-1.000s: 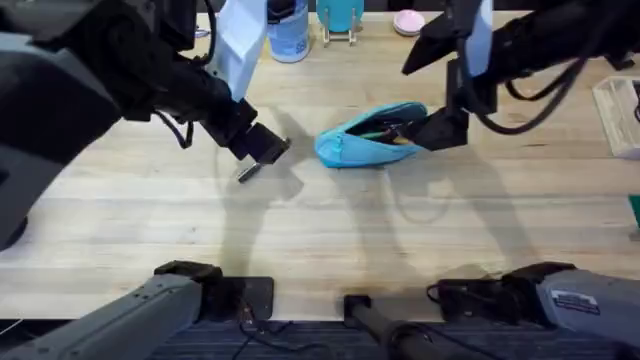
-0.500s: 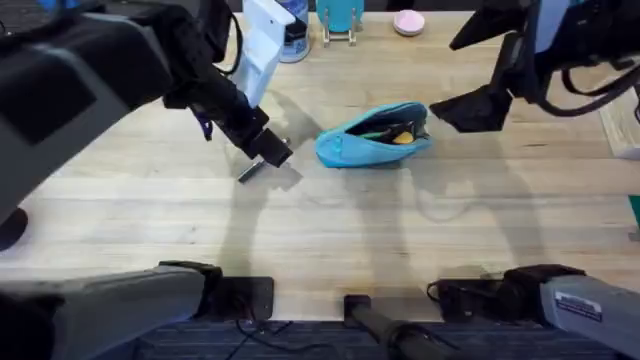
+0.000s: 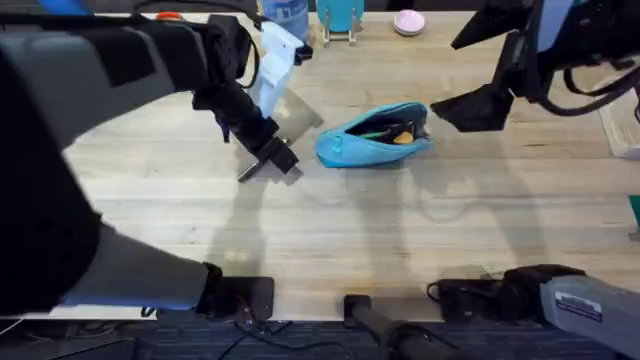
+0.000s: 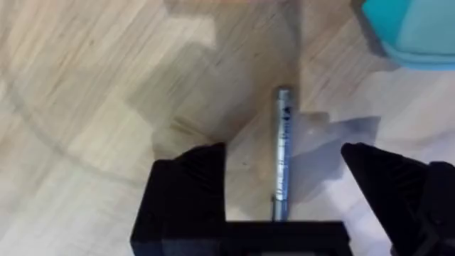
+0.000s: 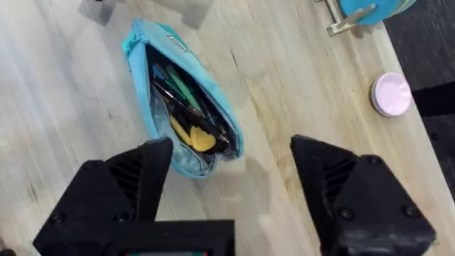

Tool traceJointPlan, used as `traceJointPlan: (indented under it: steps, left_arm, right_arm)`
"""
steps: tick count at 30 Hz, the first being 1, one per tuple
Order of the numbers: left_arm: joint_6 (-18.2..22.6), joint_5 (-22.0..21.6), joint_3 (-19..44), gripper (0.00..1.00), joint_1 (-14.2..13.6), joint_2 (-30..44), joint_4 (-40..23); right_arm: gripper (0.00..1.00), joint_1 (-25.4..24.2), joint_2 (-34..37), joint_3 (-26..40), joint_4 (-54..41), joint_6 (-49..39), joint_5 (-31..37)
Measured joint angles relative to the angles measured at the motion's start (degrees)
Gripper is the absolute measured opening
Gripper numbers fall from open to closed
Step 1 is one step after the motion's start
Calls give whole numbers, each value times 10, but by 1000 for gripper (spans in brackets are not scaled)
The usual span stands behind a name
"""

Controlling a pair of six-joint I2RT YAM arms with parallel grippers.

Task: Unzip the bag, pick up the pens from the table one at a time and place them inside, then zip the bag closed.

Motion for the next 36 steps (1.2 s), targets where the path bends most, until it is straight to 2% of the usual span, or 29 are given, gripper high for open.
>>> traceJointPlan:
  steps: [9, 12, 20, 28, 33, 36]
  left_arm:
    - [2, -6, 29, 992, 0, 33, -15]
    - [2, -12, 35, 929, 0, 39, -20]
    - [4, -26, 40, 850, 0, 43, -29]
    - [-11, -53, 45, 487, 0, 49, -19]
    - [-44, -63, 44, 216, 0, 49, -29]
    - [-65, -61, 44, 110, 0, 49, -33]
  right_arm:
    - [998, 0, 0, 0, 1, 0, 0]
    - [998, 0, 0, 0, 1, 0, 0]
    - [997, 0, 0, 0, 1, 0, 0]
    - [998, 0, 0, 0, 1, 0, 0]
    - [997, 0, 0, 0, 1, 0, 0]
    - [997, 0, 0, 0, 1, 0, 0]
